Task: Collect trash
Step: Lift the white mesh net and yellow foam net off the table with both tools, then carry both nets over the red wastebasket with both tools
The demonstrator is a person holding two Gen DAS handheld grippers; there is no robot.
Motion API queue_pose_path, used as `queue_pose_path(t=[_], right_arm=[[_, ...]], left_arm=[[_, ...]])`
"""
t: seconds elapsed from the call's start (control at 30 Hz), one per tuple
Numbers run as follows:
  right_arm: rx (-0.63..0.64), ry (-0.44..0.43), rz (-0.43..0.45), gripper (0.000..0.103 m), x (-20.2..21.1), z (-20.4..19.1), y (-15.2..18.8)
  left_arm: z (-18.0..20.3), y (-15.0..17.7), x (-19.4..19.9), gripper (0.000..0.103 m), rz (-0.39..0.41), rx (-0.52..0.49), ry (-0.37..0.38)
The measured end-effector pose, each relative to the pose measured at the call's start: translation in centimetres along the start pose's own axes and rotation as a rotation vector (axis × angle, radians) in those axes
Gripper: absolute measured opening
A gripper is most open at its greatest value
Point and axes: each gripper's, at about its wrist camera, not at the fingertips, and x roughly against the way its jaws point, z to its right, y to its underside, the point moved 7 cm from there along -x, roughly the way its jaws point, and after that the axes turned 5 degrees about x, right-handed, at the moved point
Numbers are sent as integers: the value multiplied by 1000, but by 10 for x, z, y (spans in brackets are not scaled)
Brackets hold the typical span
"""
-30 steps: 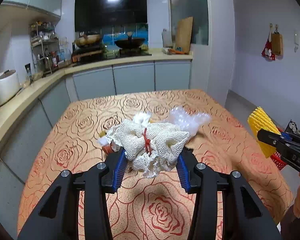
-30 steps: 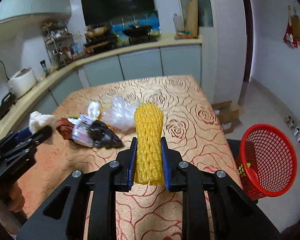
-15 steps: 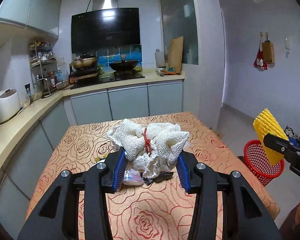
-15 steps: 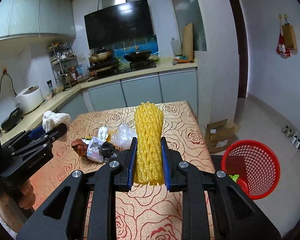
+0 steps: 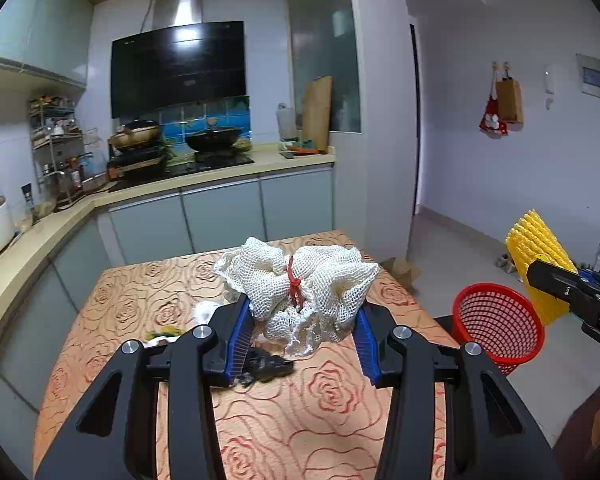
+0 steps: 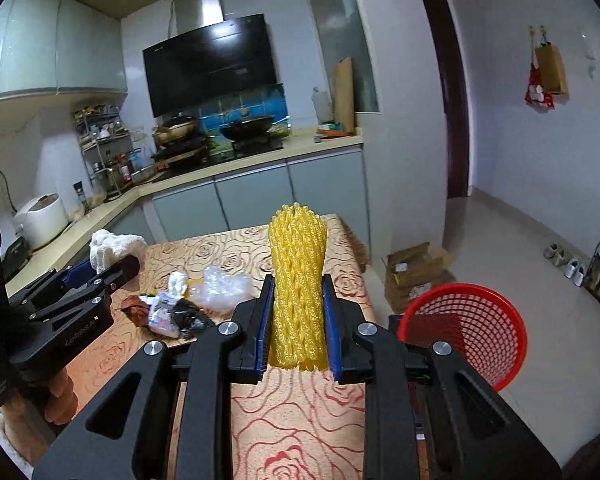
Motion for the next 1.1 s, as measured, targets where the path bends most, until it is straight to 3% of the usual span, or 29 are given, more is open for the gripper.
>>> queue_pose_path(t=[0.7,1.1], right_arm=[[-119,209,-18,22,10,98,17],[-166,285,-79,22,-5,145,37]], left_arm=[[123,4,-50,43,-59,-113,241],[191,25,-95,43,-161,-161,368]])
